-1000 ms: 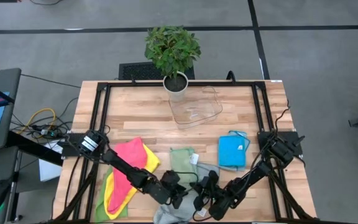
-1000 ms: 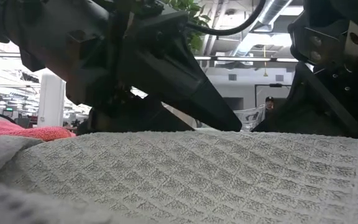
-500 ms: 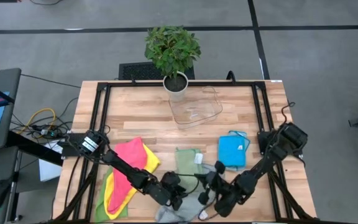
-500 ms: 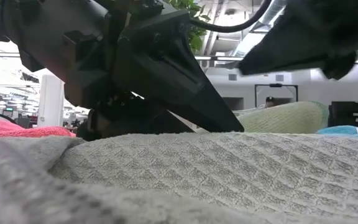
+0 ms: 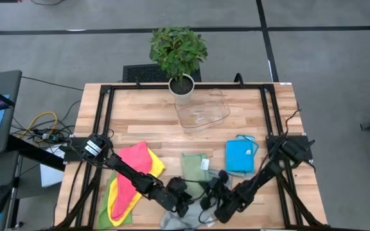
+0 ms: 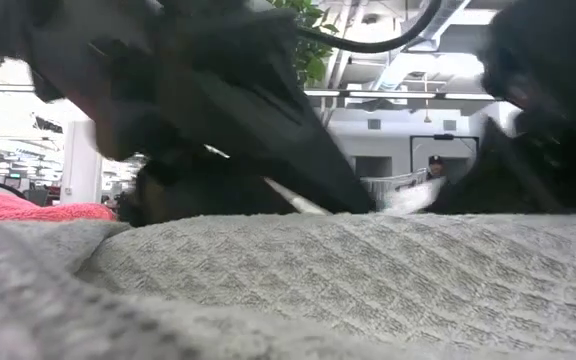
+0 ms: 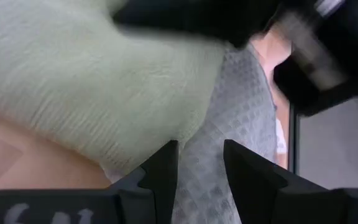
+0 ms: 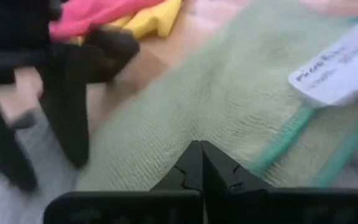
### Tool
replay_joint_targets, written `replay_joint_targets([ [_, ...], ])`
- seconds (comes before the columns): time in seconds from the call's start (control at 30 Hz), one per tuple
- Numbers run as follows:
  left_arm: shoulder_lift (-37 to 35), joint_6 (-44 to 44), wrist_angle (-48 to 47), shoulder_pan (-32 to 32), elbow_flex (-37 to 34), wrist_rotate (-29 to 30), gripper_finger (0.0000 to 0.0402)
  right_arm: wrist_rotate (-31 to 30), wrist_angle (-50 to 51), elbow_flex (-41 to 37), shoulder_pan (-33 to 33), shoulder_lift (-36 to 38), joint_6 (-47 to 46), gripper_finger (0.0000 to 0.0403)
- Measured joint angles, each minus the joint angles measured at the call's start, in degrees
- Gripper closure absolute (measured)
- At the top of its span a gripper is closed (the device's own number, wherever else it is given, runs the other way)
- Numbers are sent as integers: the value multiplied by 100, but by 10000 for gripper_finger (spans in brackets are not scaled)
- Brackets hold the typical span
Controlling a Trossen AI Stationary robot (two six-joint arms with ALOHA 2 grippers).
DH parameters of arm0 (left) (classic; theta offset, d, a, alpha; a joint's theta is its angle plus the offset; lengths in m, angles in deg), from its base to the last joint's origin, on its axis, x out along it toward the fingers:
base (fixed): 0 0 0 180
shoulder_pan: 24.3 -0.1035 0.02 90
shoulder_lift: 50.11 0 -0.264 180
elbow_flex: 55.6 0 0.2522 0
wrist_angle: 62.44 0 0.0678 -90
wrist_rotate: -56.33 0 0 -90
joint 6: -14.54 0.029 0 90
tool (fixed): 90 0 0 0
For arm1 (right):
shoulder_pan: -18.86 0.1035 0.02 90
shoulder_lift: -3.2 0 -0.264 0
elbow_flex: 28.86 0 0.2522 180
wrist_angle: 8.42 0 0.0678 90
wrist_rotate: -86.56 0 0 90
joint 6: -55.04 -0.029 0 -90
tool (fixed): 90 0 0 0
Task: Fold microfiber towels
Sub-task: Fold the light green microfiber cloth
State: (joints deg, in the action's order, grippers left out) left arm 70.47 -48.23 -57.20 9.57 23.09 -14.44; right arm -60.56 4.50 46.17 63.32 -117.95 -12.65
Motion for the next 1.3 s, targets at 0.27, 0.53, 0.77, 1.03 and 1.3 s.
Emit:
replay_joint_targets([
  [0.27, -619, 267, -181, -52, 0, 296, 276, -499, 32, 57, 423, -627, -850, 374],
  [0.53, -53, 425, 119, -40, -2, 845, 276, -312, -6, 62, 278, -526, -628, 385],
  [0.77, 430, 208, 350, -77, 51, 1059, 276, -281, -10, 71, 351, -415, -718, 370],
  [1.03, 432, 520, 277, -11, 37, 846, 276, -927, 1337, 52, 591, 748, -662, 385],
  [1.3, 432, 448, 260, 24, 33, 884, 276, -1548, 1672, -91, 347, 839, -715, 366],
])
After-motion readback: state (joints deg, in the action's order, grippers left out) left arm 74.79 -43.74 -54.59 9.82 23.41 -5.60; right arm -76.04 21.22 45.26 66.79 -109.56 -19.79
